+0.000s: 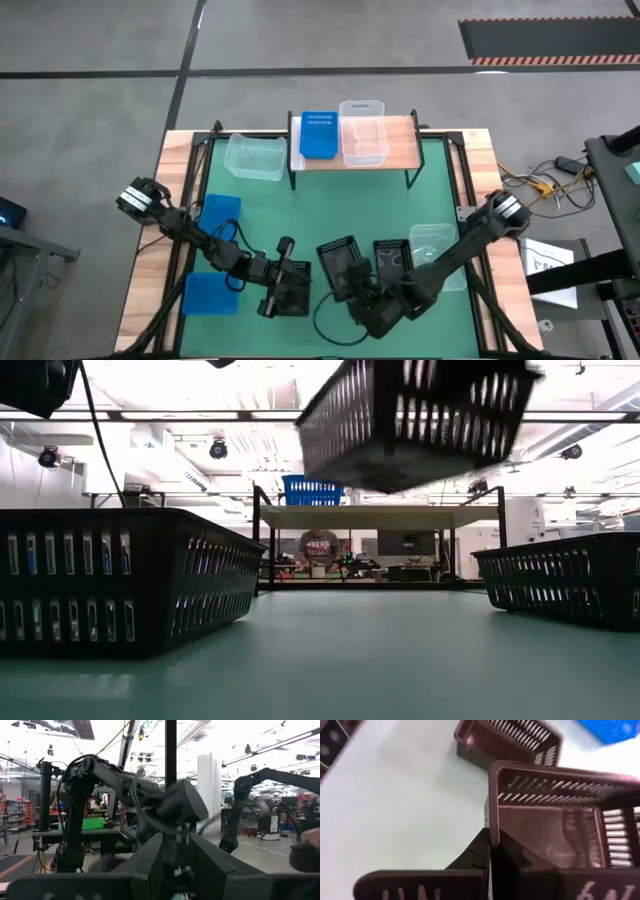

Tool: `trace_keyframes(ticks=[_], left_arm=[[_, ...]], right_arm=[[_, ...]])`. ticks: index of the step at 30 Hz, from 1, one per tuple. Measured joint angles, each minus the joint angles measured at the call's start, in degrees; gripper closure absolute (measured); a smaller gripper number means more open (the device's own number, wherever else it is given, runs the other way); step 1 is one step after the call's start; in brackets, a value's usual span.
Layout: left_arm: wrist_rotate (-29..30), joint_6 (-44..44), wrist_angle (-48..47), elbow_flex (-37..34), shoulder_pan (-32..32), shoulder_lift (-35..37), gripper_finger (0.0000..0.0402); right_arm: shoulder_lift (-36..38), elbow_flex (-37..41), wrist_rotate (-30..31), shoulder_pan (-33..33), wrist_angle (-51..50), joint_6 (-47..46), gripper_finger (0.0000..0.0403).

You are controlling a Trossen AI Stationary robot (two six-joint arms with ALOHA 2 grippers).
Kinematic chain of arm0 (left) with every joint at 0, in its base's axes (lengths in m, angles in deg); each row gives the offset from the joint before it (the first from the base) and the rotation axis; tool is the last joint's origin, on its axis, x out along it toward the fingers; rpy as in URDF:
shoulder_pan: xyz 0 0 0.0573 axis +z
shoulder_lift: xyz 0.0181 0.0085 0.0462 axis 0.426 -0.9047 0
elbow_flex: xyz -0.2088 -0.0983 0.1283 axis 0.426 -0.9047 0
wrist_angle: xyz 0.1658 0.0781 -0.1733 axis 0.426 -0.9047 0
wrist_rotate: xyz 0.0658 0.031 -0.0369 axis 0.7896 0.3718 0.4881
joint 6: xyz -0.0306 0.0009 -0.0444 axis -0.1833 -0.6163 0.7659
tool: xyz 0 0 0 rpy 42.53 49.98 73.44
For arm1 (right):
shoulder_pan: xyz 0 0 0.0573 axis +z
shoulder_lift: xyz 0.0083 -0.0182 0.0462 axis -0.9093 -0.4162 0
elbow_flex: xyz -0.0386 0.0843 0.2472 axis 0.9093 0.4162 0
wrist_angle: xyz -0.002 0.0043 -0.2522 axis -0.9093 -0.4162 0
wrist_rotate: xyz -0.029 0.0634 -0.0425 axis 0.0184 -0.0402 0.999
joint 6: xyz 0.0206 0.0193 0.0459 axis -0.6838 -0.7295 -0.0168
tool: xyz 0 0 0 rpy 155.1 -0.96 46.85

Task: Stack baskets on shelf by color
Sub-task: Put the center black bin on the shelf

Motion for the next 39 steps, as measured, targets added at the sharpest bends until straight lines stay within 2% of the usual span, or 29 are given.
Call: trace_keyframes(ticks=[12, 19, 24, 36, 39], left_arm=[[0.46, -6.72, 1.89, 0.00, 0.15, 1.12, 0.0322], [0.48, -9.31, 0.93, -0.22, 0.47, 4.53, 0.0322], [0.67, -12.92, 0.68, -0.57, 0.81, 6.46, 0.0322], [2.28, -16.52, -4.97, -0.65, 3.17, 10.49, 0.0322], [2.42, -16.64, -6.86, -0.66, 4.82, 12.25, 0.0322]], right_arm=[[14.64, 0.03, 0.01, -0.50, -5.37, 11.04, 0.0394], [25.11, 0.40, 0.07, -2.88, -8.62, 16.06, 0.0394], [31.62, 1.31, 0.14, -8.94, -9.88, 17.65, 0.0394], [43.31, 2.48, -0.27, -26.77, -23.43, 19.99, 0.0394], [45.20, 3.90, -2.75, -31.12, -24.16, 21.78, 0.0394]])
